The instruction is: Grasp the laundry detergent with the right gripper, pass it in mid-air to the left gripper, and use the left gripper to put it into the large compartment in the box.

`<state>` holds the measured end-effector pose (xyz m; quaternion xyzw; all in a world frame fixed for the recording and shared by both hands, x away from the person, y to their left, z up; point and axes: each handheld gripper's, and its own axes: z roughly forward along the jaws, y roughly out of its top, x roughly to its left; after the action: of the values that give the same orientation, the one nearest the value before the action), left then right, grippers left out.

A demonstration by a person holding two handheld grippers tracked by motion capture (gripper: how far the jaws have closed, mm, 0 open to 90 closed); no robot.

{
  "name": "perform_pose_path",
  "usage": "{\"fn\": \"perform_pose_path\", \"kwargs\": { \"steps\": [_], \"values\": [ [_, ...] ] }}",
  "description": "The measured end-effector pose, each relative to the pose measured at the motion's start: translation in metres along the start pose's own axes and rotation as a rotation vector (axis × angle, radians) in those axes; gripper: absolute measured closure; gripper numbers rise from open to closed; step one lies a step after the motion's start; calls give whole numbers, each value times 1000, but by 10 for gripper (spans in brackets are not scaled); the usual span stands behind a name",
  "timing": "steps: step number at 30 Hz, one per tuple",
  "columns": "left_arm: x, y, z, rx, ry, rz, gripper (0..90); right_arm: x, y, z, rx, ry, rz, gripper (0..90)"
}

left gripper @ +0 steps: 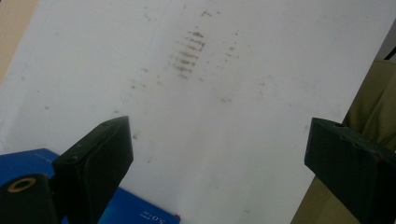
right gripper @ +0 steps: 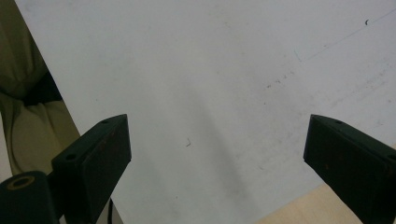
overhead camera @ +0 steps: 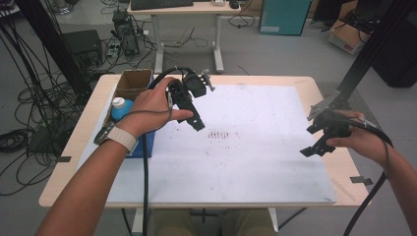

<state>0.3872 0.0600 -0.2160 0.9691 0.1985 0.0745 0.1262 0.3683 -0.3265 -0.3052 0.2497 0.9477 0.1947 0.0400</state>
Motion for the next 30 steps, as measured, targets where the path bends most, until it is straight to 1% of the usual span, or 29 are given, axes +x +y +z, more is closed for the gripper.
{"fn": "perform_pose_path", "kwargs": {
  "steps": [2,4,11,13,15,17,19,27,30],
  "values": [
    [-1,1,1,-5,3,3,84,0,0,0,-1,0,1,75],
    [-1,1,1,2,3,6,84,0,0,-1,2,0,-2,75],
    [-1,1,3,2,1,4,86,-1,-1,0,-2,-3,-1,75],
    [-1,0,4,-6,4,-1,86,-2,0,0,4,-1,-5,75],
    [0,0,5,0,4,-2,86,-1,1,1,-1,-1,-2,75],
    [0,0,5,-6,4,-10,86,-1,1,1,3,2,-7,75],
    [0,0,5,-5,4,-10,86,-2,1,1,7,3,-12,75],
    [1,1,5,-4,8,-18,86,-1,-1,1,-1,-2,-2,75],
    [0,0,5,4,8,-18,86,-1,-1,1,-1,-2,2,75]
  ]
}}
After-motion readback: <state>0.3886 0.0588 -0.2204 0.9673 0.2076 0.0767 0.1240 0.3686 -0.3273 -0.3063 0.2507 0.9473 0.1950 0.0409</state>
